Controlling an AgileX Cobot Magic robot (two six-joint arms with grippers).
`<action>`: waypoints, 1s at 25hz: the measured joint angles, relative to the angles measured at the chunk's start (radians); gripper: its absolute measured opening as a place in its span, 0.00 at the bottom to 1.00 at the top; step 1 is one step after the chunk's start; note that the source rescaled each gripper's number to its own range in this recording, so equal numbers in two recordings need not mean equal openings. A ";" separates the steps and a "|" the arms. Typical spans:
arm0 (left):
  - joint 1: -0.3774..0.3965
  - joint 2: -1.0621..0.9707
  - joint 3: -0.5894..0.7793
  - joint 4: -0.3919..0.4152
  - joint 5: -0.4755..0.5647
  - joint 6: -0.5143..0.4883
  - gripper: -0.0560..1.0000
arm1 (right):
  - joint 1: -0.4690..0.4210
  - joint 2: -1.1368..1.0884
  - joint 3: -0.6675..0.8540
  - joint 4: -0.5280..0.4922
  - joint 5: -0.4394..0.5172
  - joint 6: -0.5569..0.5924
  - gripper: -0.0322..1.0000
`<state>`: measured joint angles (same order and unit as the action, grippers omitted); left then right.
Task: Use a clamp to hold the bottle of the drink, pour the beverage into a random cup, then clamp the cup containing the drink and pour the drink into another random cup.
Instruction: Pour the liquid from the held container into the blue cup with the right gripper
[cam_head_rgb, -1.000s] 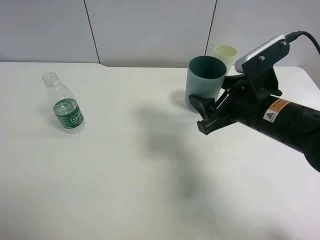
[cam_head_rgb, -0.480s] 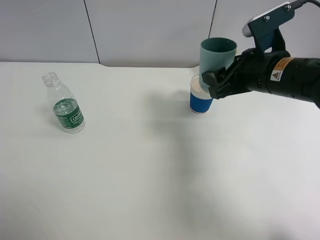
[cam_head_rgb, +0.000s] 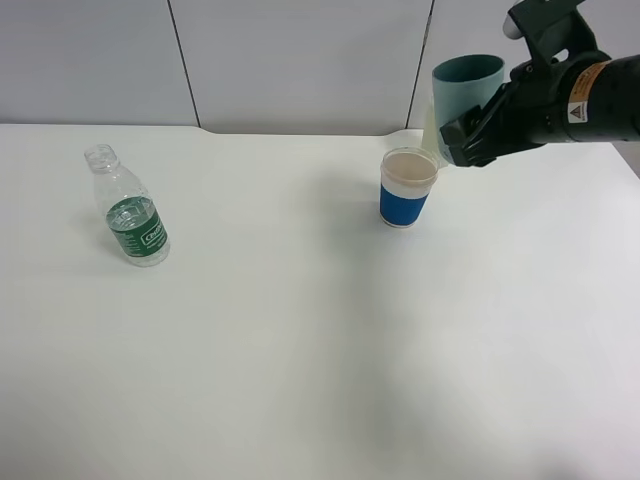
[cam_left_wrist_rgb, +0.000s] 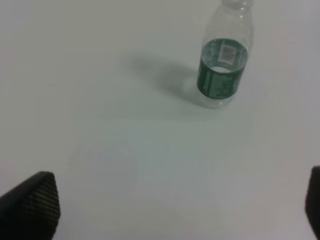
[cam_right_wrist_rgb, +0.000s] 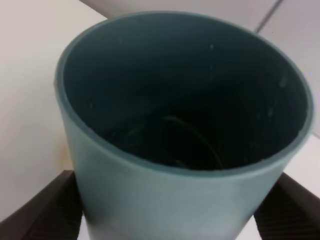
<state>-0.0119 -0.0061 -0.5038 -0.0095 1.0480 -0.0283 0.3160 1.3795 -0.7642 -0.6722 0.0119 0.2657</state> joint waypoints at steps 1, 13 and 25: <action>0.000 0.000 0.000 0.000 0.000 0.000 1.00 | -0.001 0.000 -0.007 -0.039 0.020 0.025 0.05; 0.000 0.000 0.000 0.000 0.000 0.001 1.00 | -0.003 0.001 -0.043 -0.344 0.187 0.195 0.05; 0.000 0.000 0.000 0.000 0.000 0.001 1.00 | -0.003 0.001 -0.043 -0.567 0.189 0.381 0.05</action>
<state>-0.0119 -0.0061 -0.5038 -0.0095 1.0480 -0.0276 0.3131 1.3804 -0.8071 -1.2392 0.2010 0.6464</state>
